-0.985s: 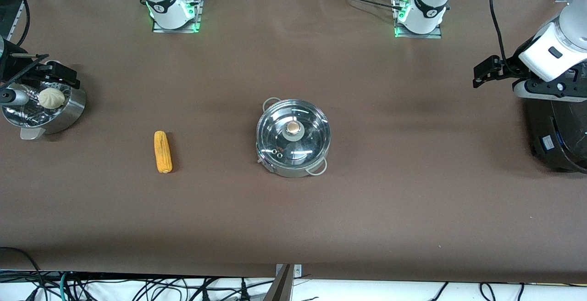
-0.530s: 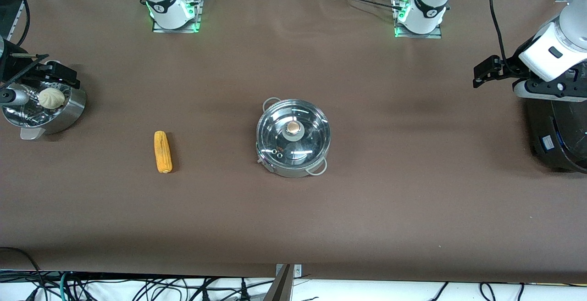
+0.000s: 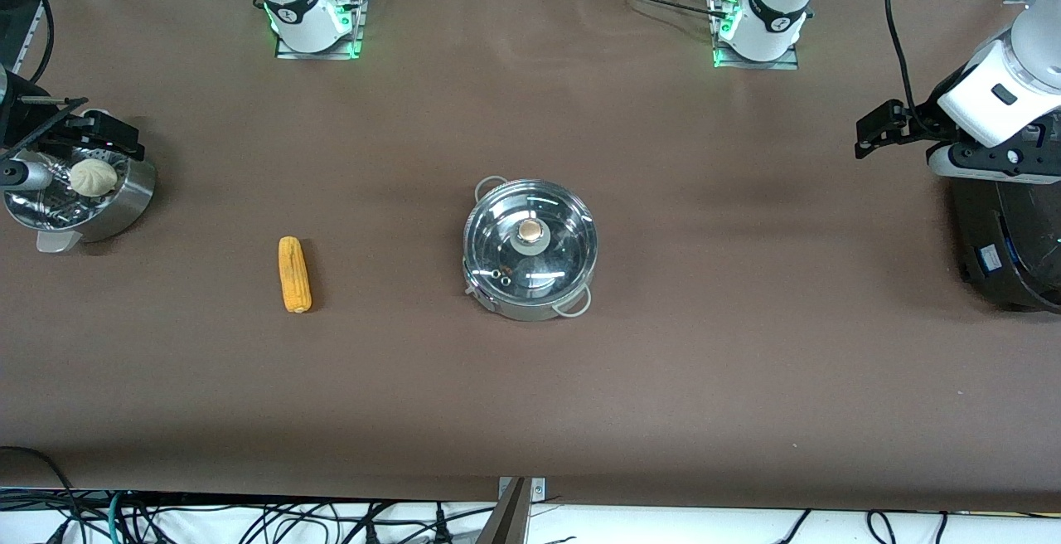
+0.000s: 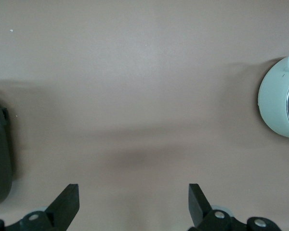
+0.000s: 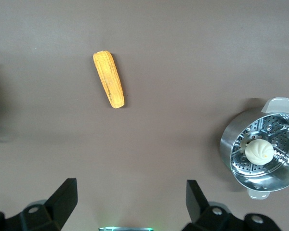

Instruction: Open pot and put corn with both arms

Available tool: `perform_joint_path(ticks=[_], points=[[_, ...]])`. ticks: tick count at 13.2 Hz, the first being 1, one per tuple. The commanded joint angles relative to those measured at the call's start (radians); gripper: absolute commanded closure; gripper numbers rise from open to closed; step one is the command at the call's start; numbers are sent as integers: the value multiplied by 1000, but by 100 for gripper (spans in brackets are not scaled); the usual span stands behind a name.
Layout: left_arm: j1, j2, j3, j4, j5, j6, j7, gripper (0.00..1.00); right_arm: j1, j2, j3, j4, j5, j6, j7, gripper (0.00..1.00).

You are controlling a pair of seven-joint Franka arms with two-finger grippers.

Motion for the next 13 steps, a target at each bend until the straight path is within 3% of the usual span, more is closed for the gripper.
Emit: perform_joint_path(ticks=[1,5,13], points=[[3,6,1,26,-19,-21,4,0,-3,13,-2,33,7,-11,-16,0],[0,6,-1,26,-13,-21,6,0,-1,6,1,33,-27,-14,-10,0],[0,6,-1,26,-12,-23,6,0,6,38,1,32,-13,-6,-10,0]])
